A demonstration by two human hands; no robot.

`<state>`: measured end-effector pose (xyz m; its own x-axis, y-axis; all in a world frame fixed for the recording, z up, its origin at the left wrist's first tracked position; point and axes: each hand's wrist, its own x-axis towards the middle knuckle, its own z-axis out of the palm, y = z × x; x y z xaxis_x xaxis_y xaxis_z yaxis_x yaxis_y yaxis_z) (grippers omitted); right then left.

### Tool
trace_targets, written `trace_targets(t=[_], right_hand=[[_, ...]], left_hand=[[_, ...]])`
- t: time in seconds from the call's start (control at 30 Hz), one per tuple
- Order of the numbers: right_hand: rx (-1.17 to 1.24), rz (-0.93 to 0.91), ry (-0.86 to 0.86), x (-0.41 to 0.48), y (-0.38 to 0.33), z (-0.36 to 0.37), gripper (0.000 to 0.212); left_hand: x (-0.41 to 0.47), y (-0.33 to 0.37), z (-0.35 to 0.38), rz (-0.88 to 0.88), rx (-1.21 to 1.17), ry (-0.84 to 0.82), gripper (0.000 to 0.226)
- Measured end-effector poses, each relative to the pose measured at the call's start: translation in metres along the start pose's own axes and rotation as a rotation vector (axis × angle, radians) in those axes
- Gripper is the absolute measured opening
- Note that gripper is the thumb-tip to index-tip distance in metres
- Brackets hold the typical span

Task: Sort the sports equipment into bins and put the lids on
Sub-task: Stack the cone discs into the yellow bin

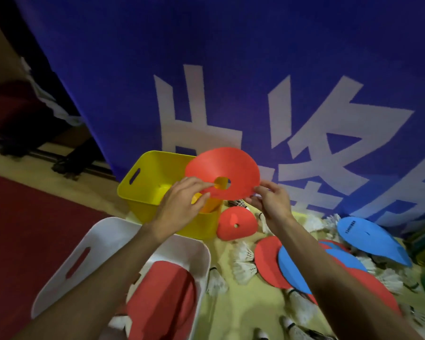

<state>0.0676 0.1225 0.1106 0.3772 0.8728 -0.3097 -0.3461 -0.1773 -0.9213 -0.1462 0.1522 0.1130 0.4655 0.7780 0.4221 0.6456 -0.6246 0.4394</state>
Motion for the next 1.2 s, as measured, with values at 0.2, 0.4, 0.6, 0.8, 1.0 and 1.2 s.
trace_targets(t=[0.2,0.4,0.6,0.8,1.0,1.2], right_hand=[[-0.094,0.029,0.019,0.031,0.030,0.063,0.018],[-0.317,0.156,0.070,0.052,0.066,0.075,0.023],[-0.307,0.146,0.082,0.034,0.060,0.063,0.017],[-0.330,0.153,0.116,0.002,0.054,0.017,0.015],[-0.357,0.171,0.177,-0.025,0.060,-0.048,0.016],[-0.305,0.165,0.248,-0.043,0.066,-0.113,0.015]], left_hand=[[-0.012,-0.069,-0.030,-0.211,-0.075,0.007,0.030],[-0.016,-0.103,-0.031,-0.245,-0.121,-0.054,0.028],[-0.015,-0.100,-0.022,-0.207,-0.211,-0.115,0.029],[-0.005,-0.071,0.002,-0.126,-0.312,-0.117,0.027],[-0.006,-0.027,0.035,-0.104,-0.400,-0.189,0.027],[-0.012,0.024,0.055,-0.146,-0.386,-0.308,0.024]])
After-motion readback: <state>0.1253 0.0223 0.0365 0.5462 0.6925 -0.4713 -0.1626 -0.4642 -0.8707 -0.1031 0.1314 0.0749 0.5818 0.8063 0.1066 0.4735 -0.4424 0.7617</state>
